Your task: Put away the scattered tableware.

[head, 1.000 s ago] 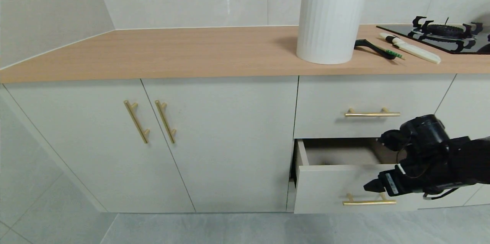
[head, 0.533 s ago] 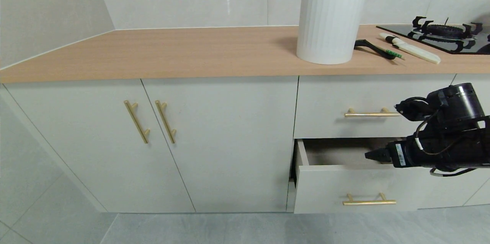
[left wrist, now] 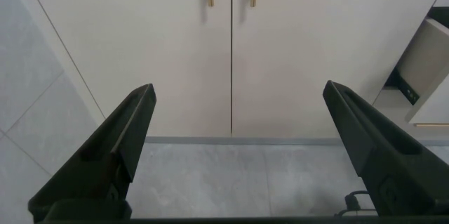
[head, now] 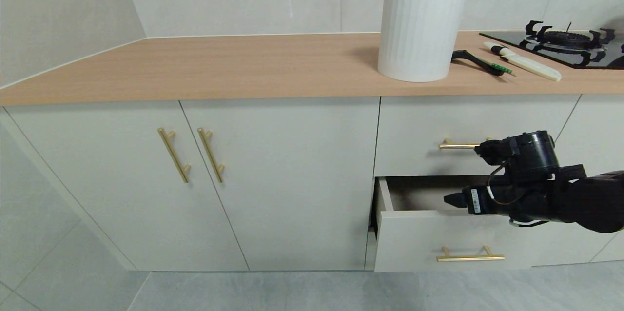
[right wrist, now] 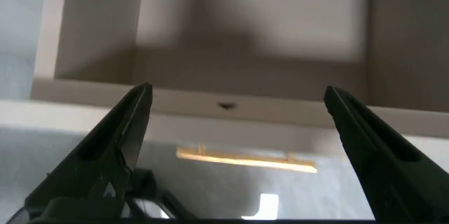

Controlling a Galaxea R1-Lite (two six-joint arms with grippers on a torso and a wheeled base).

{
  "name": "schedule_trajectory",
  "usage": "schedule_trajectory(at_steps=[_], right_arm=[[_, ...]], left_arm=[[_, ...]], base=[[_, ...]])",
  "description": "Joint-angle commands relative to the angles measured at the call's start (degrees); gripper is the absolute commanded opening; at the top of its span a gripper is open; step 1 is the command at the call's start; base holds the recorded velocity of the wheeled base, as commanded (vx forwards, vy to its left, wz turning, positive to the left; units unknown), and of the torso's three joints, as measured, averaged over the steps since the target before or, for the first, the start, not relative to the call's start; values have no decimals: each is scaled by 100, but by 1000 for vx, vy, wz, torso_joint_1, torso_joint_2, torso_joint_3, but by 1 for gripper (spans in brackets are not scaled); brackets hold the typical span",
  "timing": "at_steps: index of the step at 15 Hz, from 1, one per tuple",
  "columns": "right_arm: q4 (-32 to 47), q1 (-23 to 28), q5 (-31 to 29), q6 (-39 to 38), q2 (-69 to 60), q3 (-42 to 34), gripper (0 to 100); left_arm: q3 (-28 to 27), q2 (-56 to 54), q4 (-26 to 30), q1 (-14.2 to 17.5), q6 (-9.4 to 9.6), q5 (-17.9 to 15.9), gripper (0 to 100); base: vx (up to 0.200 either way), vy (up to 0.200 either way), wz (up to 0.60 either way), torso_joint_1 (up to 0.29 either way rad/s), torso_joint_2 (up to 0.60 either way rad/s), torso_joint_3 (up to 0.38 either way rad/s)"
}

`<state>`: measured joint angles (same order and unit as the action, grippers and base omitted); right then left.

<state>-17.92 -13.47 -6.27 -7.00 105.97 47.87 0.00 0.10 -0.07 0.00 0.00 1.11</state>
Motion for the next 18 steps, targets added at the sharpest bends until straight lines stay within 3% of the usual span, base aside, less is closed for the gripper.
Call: schedule_trajectory(at_steps=[1, 8, 13, 15, 18], right_arm=[[-168, -86, -156, -21, 371, -41, 100], [-98, -86, -191, -12, 292, -94, 100], [1203, -94, -173, -3, -121, 126, 100], [2240, -112, -164, -12, -305, 407, 100], [2847, -349, -164, -12, -411, 460, 100]], left_arm=[[0, 8, -1, 0, 0, 3, 100], [0, 8, -1, 0, 0, 3, 100], [0, 8, -1, 0, 0, 3, 100], [0, 8, -1, 0, 0, 3, 100], [0, 8, -1, 0, 0, 3, 100]], base=[[0, 0, 0, 0, 0, 0], [0, 0, 0, 0, 0, 0], [0, 0, 0, 0, 0, 0], [0, 0, 0, 0, 0, 0], [0, 0, 0, 0, 0, 0]])
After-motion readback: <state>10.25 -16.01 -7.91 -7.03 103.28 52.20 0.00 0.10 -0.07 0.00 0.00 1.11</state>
